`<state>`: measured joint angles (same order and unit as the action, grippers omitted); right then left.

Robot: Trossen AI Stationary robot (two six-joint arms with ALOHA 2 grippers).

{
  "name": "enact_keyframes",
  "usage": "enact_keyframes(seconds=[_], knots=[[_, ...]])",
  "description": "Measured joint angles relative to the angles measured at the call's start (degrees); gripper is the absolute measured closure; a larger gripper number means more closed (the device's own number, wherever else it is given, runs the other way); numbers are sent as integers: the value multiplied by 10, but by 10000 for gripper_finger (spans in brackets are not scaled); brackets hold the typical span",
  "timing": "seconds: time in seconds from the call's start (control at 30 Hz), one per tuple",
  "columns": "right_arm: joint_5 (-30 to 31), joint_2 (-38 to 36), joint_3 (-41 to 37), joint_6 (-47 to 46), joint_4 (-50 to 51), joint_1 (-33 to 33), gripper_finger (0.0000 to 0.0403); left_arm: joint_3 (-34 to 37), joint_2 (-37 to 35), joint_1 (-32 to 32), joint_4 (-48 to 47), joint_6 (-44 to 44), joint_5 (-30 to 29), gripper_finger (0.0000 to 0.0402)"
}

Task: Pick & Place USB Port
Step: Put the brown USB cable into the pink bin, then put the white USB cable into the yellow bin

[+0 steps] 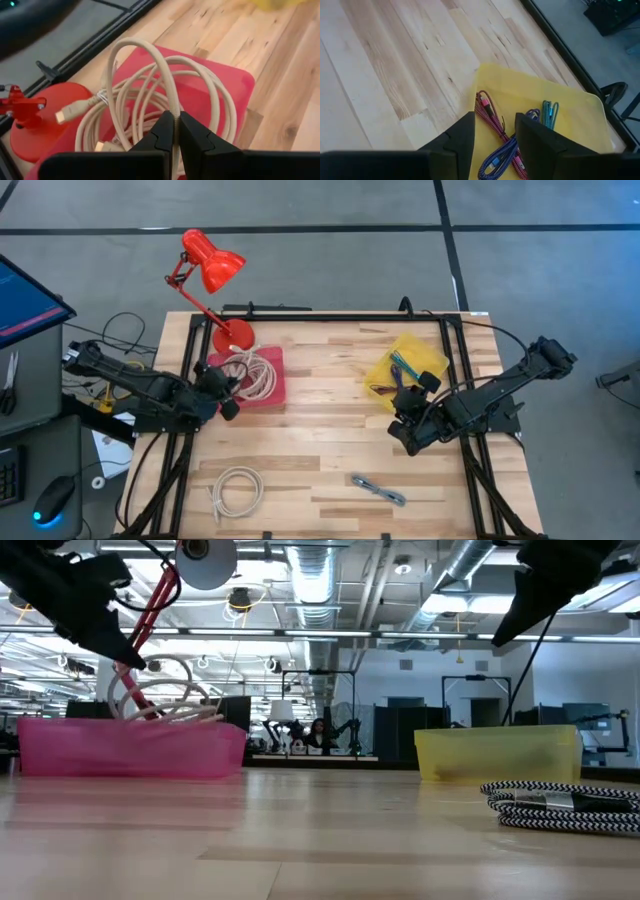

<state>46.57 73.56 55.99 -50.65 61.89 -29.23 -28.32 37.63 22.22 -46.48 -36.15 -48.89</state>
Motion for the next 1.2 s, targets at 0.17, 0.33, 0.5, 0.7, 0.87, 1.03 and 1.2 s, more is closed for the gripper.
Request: enact_keyframes(seconds=[0.17,0.33,0.5,0.7,0.87,1.03,1.2], knots=[[0,0,0,0,-2,0,271,0,33,0,3,-21,0,367],[0,0,0,0,-7,0,270,0,54,-4,4,-21,-19,320],[0,0,0,0,-8,0,270,0,57,-16,5,-18,-23,276],[-2,0,0,0,-8,0,269,0,57,-40,10,5,-51,216],[-2,0,0,0,-8,0,270,0,56,-65,31,49,-129,181],[-2,0,0,1,-7,0,269,0,56,-90,94,108,-165,170],[-2,0,0,2,-7,0,270,0,56,-105,171,132,-45,175]])
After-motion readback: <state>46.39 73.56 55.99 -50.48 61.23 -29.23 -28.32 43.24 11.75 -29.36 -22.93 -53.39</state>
